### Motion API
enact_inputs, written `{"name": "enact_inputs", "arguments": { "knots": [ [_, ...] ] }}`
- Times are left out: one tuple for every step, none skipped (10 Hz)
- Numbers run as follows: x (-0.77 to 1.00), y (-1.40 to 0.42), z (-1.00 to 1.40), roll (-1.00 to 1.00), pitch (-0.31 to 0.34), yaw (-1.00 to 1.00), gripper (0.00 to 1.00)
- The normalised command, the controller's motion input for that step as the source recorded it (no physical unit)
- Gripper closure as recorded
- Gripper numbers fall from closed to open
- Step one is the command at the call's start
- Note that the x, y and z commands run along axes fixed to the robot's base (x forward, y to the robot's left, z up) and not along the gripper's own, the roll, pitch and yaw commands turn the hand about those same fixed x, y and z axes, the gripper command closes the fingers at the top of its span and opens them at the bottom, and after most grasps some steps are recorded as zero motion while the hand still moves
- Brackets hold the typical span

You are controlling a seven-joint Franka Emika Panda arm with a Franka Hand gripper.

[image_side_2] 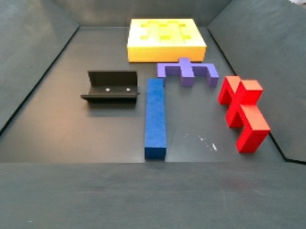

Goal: Pick up the green object. Move up. Move to above the board. Insert the green object.
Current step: Insert the green object.

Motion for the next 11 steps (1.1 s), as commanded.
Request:
{"name": "enact_inputs", "arguments": {
  "knots": [
    [0.00, -0.23, -0.79, 0.29, -0.001, 0.25, 1.00],
    [0.00, -0.24, -0.85, 0.27, -0.010, 0.19, 1.00],
    [-0.02, -0.20, -1.00, 0.18, -0.021, 0.00, 1.00],
    [-0.10, -0.02, -1.00, 0.09, -0.069, -0.13, 1.00],
    [-0.14, 0.00, -0.98, 0.05, -0.130, -0.19, 1.00],
    [-0.13, 0.00, -0.91, 0.00, -0.167, -0.21, 1.00],
    [-0.39, 0.06, -0.63, -0.17, -0.240, -0.27, 1.00],
    [-0.31, 0.00, -0.59, -0.20, -0.204, -0.01, 1.00],
    [-0.28, -0.03, -0.70, 0.00, -0.216, 0.00, 1.00],
    [-0.24, -0.08, -0.63, 0.04, -0.184, 0.00, 1.00],
    [-0.24, -0.12, -0.42, 0.15, -0.107, 0.01, 1.00]
  ]
}}
